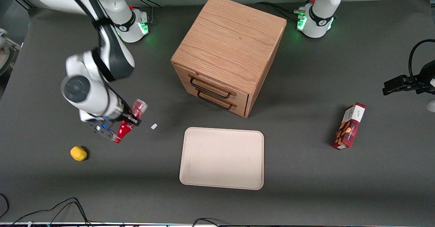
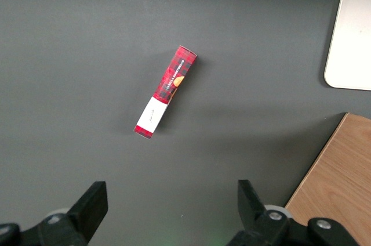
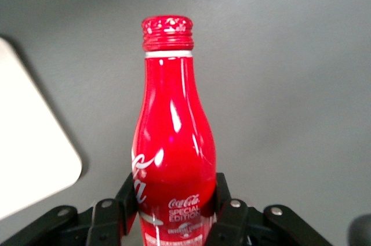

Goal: Place coke bottle on tray
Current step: 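Lift the bottle and swing it upright with the right gripper, then carry the upright bottle over the cream tray's corner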

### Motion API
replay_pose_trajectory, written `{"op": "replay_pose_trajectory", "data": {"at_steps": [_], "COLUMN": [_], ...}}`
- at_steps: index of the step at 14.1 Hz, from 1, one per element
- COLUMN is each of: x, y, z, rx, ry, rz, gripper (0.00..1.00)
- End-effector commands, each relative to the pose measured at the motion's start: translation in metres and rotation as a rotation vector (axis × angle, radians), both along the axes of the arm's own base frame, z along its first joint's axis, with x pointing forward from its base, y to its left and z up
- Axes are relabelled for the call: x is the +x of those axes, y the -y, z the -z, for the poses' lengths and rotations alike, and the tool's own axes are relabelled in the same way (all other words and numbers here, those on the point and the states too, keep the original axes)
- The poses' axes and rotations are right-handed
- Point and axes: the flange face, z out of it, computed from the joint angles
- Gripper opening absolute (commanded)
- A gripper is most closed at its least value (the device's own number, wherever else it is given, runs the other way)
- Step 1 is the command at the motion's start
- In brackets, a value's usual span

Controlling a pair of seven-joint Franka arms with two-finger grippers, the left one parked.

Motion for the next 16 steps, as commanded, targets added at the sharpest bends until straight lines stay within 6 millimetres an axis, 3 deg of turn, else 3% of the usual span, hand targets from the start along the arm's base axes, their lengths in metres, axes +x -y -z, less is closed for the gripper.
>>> {"op": "replay_pose_trajectory", "data": {"at_steps": [1, 3, 5, 6, 9, 11, 13, 15, 16], "x": [-0.006, 0.002, 0.012, 0.020, 0.066, 0.088, 0.100, 0.113, 0.120], "y": [0.005, 0.013, 0.015, 0.013, -0.021, -0.067, -0.107, -0.131, -0.141], "z": [-0.081, -0.128, -0.140, -0.131, -0.088, -0.051, -0.010, 0.024, 0.051], "rx": [0.042, 0.084, 0.105, 0.105, 0.108, 0.099, 0.090, 0.120, 0.135], "ry": [-0.018, -0.040, -0.036, -0.044, -0.055, -0.051, -0.040, 0.028, 0.053], "rz": [-0.032, -0.034, -0.030, -0.028, -0.051, -0.048, -0.057, -0.085, -0.096], "gripper": [0.00, 0.00, 0.00, 0.00, 0.00, 0.00, 0.00, 0.00, 0.00]}}
